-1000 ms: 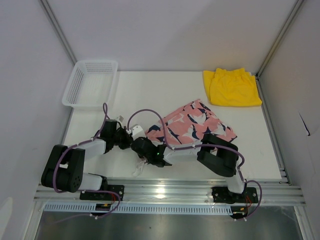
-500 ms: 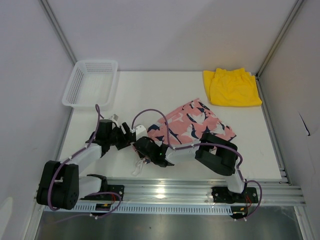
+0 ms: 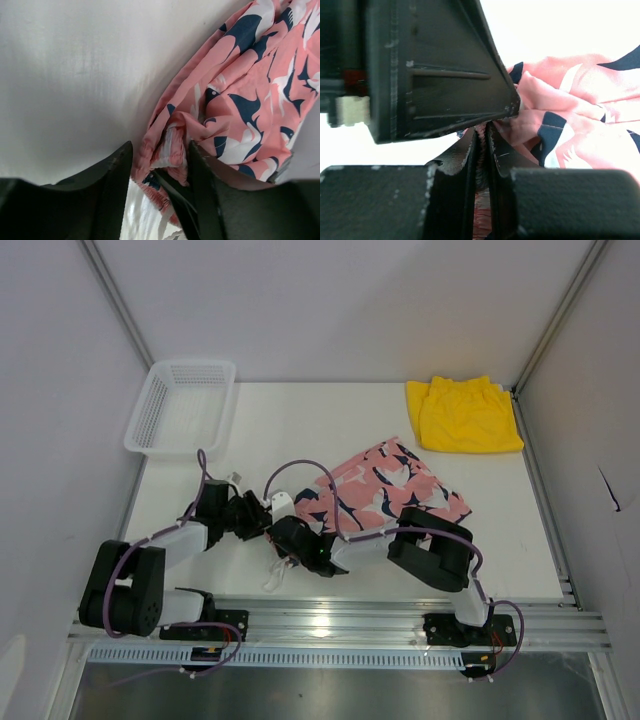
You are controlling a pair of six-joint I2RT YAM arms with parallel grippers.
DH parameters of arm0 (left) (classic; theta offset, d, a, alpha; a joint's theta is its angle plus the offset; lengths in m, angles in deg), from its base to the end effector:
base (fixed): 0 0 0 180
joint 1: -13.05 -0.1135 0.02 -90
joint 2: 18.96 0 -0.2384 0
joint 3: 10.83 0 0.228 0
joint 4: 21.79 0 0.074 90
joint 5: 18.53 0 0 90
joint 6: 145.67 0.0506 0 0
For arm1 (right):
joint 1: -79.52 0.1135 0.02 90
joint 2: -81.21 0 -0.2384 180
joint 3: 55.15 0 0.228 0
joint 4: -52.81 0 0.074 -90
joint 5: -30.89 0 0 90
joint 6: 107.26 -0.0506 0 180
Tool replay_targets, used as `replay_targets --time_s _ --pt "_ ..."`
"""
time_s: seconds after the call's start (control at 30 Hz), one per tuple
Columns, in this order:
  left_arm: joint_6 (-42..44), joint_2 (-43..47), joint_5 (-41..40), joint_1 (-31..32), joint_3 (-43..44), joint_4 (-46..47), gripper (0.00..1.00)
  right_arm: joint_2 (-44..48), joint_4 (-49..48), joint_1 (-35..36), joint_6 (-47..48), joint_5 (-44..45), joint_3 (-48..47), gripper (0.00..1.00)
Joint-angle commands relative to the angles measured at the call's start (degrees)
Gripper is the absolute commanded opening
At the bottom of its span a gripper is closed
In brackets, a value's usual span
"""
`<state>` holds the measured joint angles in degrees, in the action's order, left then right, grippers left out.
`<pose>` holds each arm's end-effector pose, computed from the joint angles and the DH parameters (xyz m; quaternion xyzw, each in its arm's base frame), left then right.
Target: Fold and stack the shorts
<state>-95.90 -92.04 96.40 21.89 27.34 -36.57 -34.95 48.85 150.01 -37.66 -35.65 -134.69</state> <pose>0.2093 -0.0541 0.1197 -0.1764 0.9026 -0.3240 0.2219 0.1557 0.3792 0.1265 -0.2753 0.8196 0.2096 0.4567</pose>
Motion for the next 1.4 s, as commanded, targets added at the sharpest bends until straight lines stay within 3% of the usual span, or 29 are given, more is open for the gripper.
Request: replay_targets --time_s 0.0,0.23,0.37,0.43,0.53,0.73,0.83,1.07,1.23,1.37 --pt "0.0 -3.1 0.7 0.5 -0.6 2.3 0.50 -2.3 -0.4 1.0 0.9 1.7 0.8 0.12" --pt "0.1 -3.4 -1.2 1.0 -0.3 1.7 0.32 -2.5 -0.7 1.2 1.5 2.6 0.6 0.11" --pt "0.4 -4.5 -1.2 1.0 0.4 1.6 0.07 -2.5 -0.6 1.6 2.5 3.2 0.2 0.11" --pt "0.7 -4.9 -1.4 1.0 1.1 1.3 0.00 -2.2 -0.7 1.8 3.3 3.1 0.2 0.15" --pt "1.3 -6.4 -1.4 1.0 2.3 0.9 0.00 -0.7 -0.4 2.8 4.3 3.2 0.5 0.29" --pt "2.0 -8.3 -1.6 1.0 4.5 0.5 0.00 1.7 8.1 4.6 4.0 9.0 -1.6 0.48" --pt "2.2 -8.3 -2.2 0.9 5.0 0.3 0.00 3.1 11.2 5.4 3.2 11.4 -0.9 0.52" --pt "2.7 -8.8 -3.5 0.9 5.4 0.2 0.00 6.1 23.1 6.2 -0.7 18.1 -2.2 0.50" --pt "3.2 -9.1 -4.2 1.0 6.1 0.0 0.00 5.5 27.9 6.8 -1.1 21.4 -3.9 0.40" --pt "3.7 -8.9 -5.2 0.9 6.9 -2.5 0.00 4.6 31.6 8.2 -1.3 23.4 -5.0 0.39"
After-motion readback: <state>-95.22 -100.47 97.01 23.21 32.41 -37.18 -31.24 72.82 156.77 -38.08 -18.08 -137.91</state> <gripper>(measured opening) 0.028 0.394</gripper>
